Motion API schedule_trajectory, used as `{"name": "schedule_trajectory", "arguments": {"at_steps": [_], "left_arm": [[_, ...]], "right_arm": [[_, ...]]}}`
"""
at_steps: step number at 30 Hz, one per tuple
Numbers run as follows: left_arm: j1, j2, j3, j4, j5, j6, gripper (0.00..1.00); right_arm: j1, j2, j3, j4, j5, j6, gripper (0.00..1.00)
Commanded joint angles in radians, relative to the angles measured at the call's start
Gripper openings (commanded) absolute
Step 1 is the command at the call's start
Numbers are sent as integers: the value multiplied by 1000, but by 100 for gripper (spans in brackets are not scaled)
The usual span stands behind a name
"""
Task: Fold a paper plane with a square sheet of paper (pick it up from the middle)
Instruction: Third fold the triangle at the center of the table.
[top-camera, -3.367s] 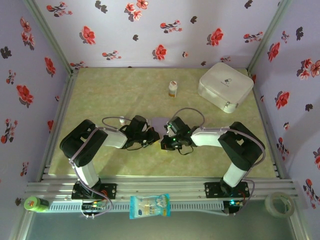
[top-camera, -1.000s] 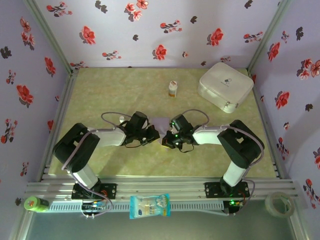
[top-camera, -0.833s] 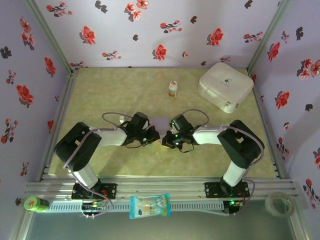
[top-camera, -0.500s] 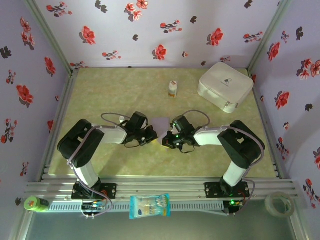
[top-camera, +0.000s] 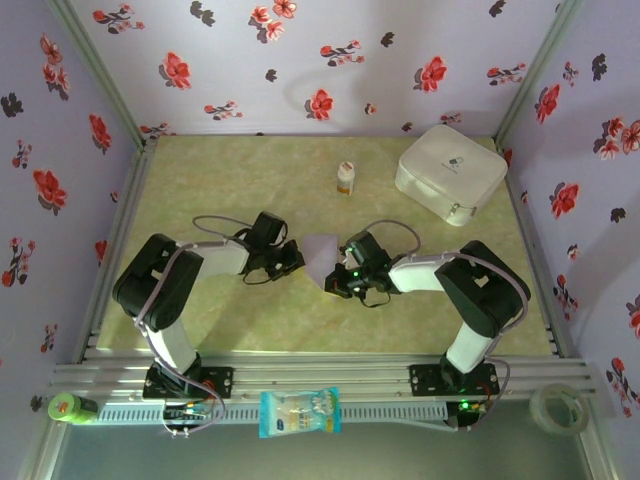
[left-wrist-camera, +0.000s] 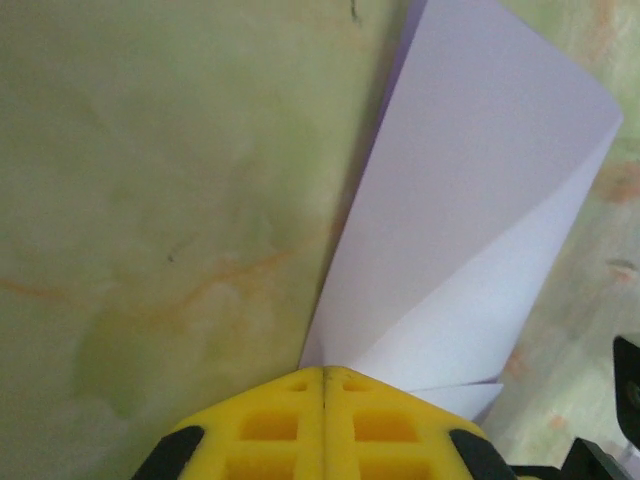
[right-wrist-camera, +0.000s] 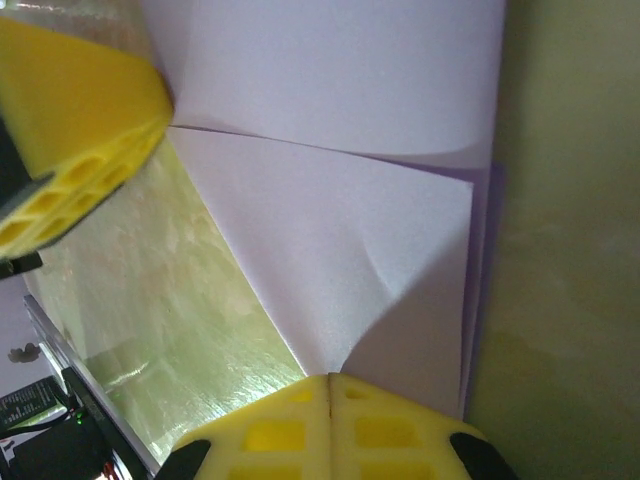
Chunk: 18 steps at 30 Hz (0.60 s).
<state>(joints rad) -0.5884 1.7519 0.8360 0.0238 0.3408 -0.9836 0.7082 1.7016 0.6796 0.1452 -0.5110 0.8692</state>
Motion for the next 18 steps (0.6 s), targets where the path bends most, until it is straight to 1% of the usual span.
{"name": "schedule_trajectory", "arguments": {"at_steps": [1,5,9,13,18], "left_arm": [[12,17,56,-92,-61,51,0],[6,-7,80,-119,-68,61,0],[-18,-69,75,-135,-93,61,0],[-65,-105,57,-109,-100,39,0],[-148,-91,26,-25,-69,0,1]], "right_arm": [[-9,40,-46,-239,56,-48,0],[-13,32,-42,-252,50,-70,0],[-26,29,-28,-282,33,-123,0],[-38,33,13,-347,24,-188,0],[-42,23,40,-380,29,-204,0]]}}
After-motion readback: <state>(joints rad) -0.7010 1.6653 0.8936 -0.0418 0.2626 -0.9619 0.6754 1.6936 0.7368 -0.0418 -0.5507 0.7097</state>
